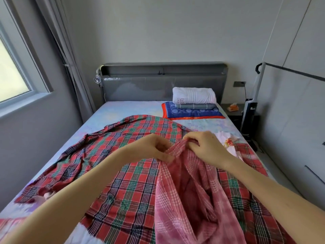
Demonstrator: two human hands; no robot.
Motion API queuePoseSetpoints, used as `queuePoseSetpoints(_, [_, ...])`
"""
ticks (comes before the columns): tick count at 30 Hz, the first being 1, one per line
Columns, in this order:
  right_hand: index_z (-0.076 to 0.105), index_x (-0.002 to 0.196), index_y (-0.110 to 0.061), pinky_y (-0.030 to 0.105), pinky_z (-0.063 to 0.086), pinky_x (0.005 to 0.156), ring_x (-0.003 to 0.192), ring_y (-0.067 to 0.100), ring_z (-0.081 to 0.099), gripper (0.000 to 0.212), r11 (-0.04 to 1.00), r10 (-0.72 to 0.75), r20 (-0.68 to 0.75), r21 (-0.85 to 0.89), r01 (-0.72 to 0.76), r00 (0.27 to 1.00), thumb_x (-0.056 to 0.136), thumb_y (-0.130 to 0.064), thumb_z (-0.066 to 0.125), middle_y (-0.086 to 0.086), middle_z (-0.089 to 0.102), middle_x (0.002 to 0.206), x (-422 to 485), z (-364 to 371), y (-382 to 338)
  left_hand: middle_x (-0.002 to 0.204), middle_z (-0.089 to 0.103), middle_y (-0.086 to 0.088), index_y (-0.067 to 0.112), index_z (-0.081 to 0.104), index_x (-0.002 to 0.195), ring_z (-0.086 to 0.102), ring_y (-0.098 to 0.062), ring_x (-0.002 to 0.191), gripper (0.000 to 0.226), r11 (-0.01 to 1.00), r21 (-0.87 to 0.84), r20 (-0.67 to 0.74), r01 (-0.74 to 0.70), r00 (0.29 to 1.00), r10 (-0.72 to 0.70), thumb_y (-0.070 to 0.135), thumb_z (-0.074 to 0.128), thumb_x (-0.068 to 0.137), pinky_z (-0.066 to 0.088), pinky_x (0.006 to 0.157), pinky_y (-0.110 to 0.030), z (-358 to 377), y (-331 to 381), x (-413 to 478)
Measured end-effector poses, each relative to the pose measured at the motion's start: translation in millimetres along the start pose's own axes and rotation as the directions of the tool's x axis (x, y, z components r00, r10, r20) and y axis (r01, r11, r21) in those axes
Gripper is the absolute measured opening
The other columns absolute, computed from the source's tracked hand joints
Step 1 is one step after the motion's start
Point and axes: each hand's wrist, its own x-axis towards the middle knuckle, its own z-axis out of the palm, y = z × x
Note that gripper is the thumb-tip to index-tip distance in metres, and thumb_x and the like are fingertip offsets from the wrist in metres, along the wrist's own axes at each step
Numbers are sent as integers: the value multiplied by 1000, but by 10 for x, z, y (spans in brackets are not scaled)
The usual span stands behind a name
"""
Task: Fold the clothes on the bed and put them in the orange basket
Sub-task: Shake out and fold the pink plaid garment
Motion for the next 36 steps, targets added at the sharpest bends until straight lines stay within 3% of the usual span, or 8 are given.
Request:
queuePoseSetpoints(3, [71, 105, -13, 22, 43, 83, 96, 12, 63, 22, 1000, 20, -65, -8, -21, 998, 89, -9, 56, -2, 71, 102, 66, 16, -37, 91, 71, -5, 7, 68, 95, 66, -16, 81, 11, 997, -74, -170, -25, 985, 12, 6, 65, 84, 54, 81, -23, -60, -206, -105])
queuePoseSetpoints(8, [71, 105, -13, 23, 42, 79, 93, 17, 64, 21, 995, -3, -66, -102, -4, 998, 90, -10, 56, 1, 72, 100, 167, 89, -189, 83, 54, 11, 15, 56, 92, 46, -4, 75, 13, 832, 551, -511, 59, 812, 281, 4, 56, 85, 36, 63, -12, 1, -499, -117])
queuePoseSetpoints(15, [68, 111, -8, 19, 37, 85, 101, 23, 63, 24, 977, 64, -229, -184, -108, 971, 90, -9, 56, 8, 71, 106, 316, -57, -220, 73, 55, 3, 14, 50, 73, 50, -19, 69, 20, 886, 360, -711, 292, 701, 58, -5, 55, 76, 36, 53, -21, -258, -1361, -224])
queuePoseSetpoints(20, [66, 116, -6, 20, 36, 87, 105, 24, 62, 27, 970, 94, -193, -204, -133, 977, 91, -10, 56, 9, 69, 111, 374, 61, -249, 84, 52, -1, 12, 46, 84, 43, -19, 79, 27, 799, 465, -790, 382, 587, 179, -1, 66, 72, 35, 68, -27, -217, -1433, -174])
queuePoseSetpoints(24, [65, 117, -6, 24, 38, 92, 107, 25, 60, 28, 966, 125, -206, -197, -166, 970, 91, -10, 56, 10, 68, 113, 418, 141, -320, 76, 56, -8, 7, 56, 80, 52, -26, 69, 33, 604, 696, -704, 387, 530, 472, -9, 65, 52, 48, 65, -37, 22, -1249, -99])
queuePoseSetpoints(29, [65, 117, -7, 16, 33, 85, 106, 22, 61, 27, 968, 117, -206, -193, -158, 971, 92, -10, 55, 9, 68, 113, 457, 184, -384, 76, 60, -4, 9, 59, 82, 52, -21, 69, 14, 322, 947, -262, 0, 579, 772, 3, 52, 71, 44, 68, -30, 322, -1211, -10])
queuePoseSetpoints(33, [66, 116, -7, 16, 33, 85, 106, 22, 61, 27, 970, 114, -225, -184, -157, 968, 91, -10, 56, 8, 68, 112, 438, 142, -400, 85, 65, -15, 1, 60, 93, 64, -31, 70, 29, 582, 813, -415, -1, 700, 581, 5, 73, 67, 50, 62, -32, 246, -1304, 115])
queuePoseSetpoints(36, [65, 116, -8, 16, 34, 86, 105, 21, 61, 27, 970, 114, -233, -183, -159, 966, 92, -10, 56, 7, 68, 113, 405, 117, -405, 100, 64, -14, 2, 54, 115, 64, -32, 86, 36, 791, 604, -535, 101, 787, 308, 23, 63, 87, 48, 69, -32, 191, -1284, 106])
